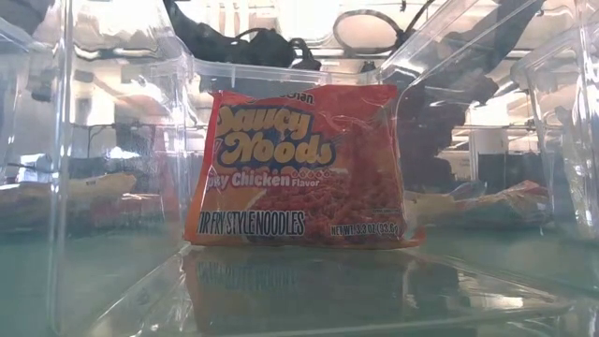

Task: Sort Maruchan noodles
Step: Put the yellow noodle pack into the right transparent bin

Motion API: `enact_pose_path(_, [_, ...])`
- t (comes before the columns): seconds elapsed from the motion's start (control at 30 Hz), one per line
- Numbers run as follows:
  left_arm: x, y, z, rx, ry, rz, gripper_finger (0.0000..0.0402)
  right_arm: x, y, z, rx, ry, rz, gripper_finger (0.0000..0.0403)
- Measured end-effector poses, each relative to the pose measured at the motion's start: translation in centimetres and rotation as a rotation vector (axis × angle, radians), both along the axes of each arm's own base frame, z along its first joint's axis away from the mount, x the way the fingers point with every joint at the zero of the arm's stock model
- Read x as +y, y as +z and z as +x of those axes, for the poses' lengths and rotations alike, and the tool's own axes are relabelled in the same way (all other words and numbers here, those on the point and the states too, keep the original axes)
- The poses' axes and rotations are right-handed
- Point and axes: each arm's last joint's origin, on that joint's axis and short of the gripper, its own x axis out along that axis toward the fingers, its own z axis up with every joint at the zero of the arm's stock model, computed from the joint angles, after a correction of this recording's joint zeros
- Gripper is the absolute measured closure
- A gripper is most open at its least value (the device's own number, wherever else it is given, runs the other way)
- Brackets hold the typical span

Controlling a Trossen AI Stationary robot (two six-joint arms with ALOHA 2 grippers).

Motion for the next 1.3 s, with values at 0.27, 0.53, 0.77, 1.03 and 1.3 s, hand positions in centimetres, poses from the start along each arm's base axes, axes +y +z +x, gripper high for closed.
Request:
enact_pose_path(0.27, [0.0, 0.1, 0.0, 0.003, 0.001, -0.003, 0.0171, 0.2, -1.6, 0.6, 0.046, 0.006, 0.022, 0.0200])
enact_pose_path(0.53, [-0.1, 0.4, -0.1, -0.007, 0.004, -0.003, 0.0171, -0.6, -2.6, 1.0, 0.071, -0.057, -0.066, 0.0200])
enact_pose_path(0.77, [-0.2, 0.4, -0.1, -0.007, 0.000, -0.004, 0.0170, -2.7, -3.0, 1.0, 0.066, -0.219, -0.164, 0.0200])
enact_pose_path(1.03, [-0.8, 0.1, -0.2, 0.041, -0.004, -0.012, 0.0171, -4.7, -2.7, 0.9, 0.036, -0.387, -0.142, 0.0200])
enact_pose_path(1.3, [-0.3, -1.4, 0.0, 0.120, 0.151, 0.016, 0.0170, -4.7, -0.6, 1.0, -0.087, -0.461, -0.056, 0.0200])
